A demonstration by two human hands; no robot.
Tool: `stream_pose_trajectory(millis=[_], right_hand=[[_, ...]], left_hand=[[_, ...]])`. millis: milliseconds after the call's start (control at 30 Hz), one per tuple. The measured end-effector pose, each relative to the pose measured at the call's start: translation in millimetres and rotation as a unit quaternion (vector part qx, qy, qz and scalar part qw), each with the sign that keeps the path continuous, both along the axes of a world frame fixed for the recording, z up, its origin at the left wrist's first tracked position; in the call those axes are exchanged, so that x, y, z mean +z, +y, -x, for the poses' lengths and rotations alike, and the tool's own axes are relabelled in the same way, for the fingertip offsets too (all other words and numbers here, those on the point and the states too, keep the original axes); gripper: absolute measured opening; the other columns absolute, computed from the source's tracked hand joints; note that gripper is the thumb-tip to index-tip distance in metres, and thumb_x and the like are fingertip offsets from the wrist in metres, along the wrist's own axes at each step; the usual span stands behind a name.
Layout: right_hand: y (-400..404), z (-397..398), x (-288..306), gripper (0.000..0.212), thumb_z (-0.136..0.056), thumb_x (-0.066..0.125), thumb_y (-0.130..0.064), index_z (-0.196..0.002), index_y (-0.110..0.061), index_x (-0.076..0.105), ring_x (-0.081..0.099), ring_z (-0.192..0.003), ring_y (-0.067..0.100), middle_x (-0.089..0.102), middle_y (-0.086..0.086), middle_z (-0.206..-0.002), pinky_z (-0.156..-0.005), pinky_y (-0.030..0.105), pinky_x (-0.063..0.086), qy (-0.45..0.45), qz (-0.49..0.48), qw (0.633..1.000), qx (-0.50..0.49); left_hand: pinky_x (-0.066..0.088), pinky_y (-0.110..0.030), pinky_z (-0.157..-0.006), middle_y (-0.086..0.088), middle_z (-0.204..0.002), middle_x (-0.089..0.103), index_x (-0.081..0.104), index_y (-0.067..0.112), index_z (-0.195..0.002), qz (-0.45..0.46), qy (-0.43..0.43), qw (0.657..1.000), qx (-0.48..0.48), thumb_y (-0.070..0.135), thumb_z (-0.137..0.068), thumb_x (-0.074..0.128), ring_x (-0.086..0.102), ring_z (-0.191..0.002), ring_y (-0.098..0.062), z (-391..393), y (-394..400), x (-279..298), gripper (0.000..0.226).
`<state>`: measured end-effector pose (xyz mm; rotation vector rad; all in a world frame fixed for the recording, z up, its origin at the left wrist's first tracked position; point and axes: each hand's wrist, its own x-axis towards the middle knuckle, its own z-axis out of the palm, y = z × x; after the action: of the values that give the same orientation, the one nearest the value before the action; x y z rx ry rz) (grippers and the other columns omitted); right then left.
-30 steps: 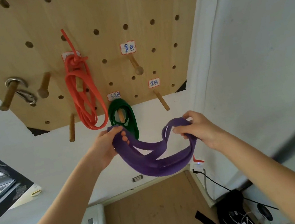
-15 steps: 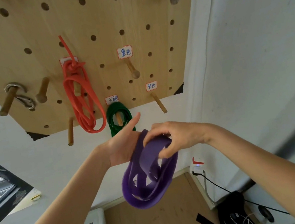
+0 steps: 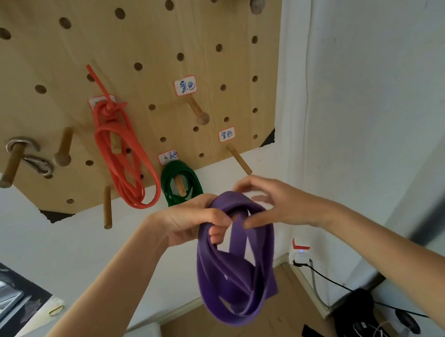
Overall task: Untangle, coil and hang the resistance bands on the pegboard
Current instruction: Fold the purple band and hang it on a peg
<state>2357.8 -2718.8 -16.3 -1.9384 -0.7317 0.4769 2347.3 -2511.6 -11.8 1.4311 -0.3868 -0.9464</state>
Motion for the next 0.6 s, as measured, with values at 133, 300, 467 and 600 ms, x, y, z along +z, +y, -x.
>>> stream_pose_trajectory(millis=[133,300,467,600], right_hand=[[11,-3,-4,0.040,-0.083,0.066,-0.007,-0.119,-0.016,0.052,0.057,-0.095,0.004,0.060,-0.004,-0.104,-0.085,0.015,0.047,-0.046,0.078,0.994,0.053],[7,-19,-13,0.013,-0.089,0.052,-0.017,-0.102,-0.015,0.055,0.059,-0.079,0.018,0.060,0.000,-0.086,-0.067,0.029,0.045,-0.095,0.184,0.978,-0.040],[2,-40,-29,0.023,-0.091,0.053,-0.017,-0.114,-0.014,0.054,0.062,-0.081,0.019,0.064,0.006,-0.093,-0.075,0.034,0.051,-0.106,0.181,0.975,-0.070],[-16,-65,-46,0.029,-0.082,0.063,-0.013,-0.107,-0.018,0.050,0.058,-0.082,0.018,0.059,0.003,-0.094,-0.075,0.034,0.050,-0.121,0.238,0.964,-0.009]], left_hand=[[0.046,-0.018,-0.054,0.003,-0.051,0.052,0.058,0.011,-0.070,-0.068,0.022,0.996,-0.061,0.014,-0.072,0.063,0.049,-0.047,-0.008,-6,2,7,0.006],[0.049,-0.018,-0.067,0.004,-0.084,0.063,0.047,0.016,-0.102,-0.317,-0.207,0.924,0.055,0.019,-0.078,0.069,0.060,-0.072,-0.009,-19,-12,-10,0.033],[0.043,-0.017,-0.063,0.002,-0.083,0.054,0.049,0.011,-0.104,-0.308,-0.361,0.857,0.199,0.010,-0.079,0.067,0.054,-0.074,-0.015,-27,-32,-38,0.030],[0.047,-0.015,-0.065,0.001,-0.083,0.057,0.054,0.016,-0.093,-0.181,-0.216,0.939,0.195,0.004,-0.080,0.068,0.055,-0.075,-0.010,-42,-35,-43,0.022]])
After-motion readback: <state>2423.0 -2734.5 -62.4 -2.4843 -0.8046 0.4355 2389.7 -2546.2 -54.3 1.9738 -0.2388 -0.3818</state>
